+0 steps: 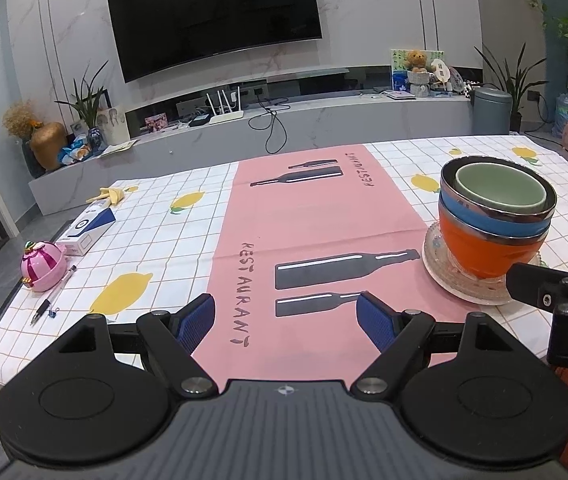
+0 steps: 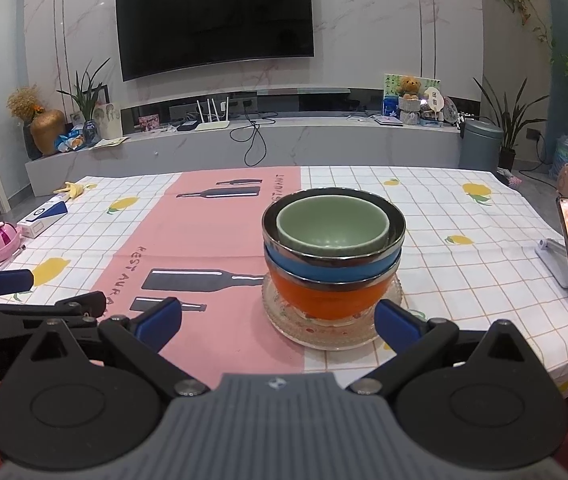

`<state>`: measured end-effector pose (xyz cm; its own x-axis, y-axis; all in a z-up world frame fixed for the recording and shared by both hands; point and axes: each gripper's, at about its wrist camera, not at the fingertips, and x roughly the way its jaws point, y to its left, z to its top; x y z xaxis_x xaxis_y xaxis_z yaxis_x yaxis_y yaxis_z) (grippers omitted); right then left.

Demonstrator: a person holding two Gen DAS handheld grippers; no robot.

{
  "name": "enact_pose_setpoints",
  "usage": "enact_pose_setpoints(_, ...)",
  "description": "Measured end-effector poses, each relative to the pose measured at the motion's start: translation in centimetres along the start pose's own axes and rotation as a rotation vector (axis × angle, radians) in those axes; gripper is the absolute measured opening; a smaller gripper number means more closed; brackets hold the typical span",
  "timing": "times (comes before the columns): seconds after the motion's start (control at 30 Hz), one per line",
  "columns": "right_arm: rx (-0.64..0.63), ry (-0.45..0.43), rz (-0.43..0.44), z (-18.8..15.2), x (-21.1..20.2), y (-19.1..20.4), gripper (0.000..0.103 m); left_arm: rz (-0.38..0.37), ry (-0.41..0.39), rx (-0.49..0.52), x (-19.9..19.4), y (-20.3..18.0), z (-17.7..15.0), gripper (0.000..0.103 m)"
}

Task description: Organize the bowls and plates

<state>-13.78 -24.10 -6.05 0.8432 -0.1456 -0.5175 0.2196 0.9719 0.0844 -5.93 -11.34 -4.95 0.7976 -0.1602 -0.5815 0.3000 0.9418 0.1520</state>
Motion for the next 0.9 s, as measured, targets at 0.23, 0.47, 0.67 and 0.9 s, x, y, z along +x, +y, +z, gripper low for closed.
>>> enact_pose_setpoints(0.23, -0.005, 0.004, 0.003, -0.05, 0.11, 0.14, 0.100, -0.002, 0.001, -0.006, -0.04, 0.09, -0.04, 0.094)
enact_pose_setpoints(0.47, -0.008, 0.007, 0.003, -0.05, 0.28, 0.19, 0.100, -0.003, 0.001, -0.006, -0.10, 0.08, -0.10, 0.094)
enact_pose_setpoints(0.67, -0.010, 0.012, 0.003, -0.08, 0.38, 0.28, 0.100, 0.000, 0.005, -0.010, -0.10, 0.18, -0.13, 0.094)
enact_pose_setpoints(0.9, -0.017, 0.016, 0.004, -0.10, 0.57, 0.43, 0.100, 0.001, 0.005, -0.011, -0.02, 0.23, -0.10, 0.094)
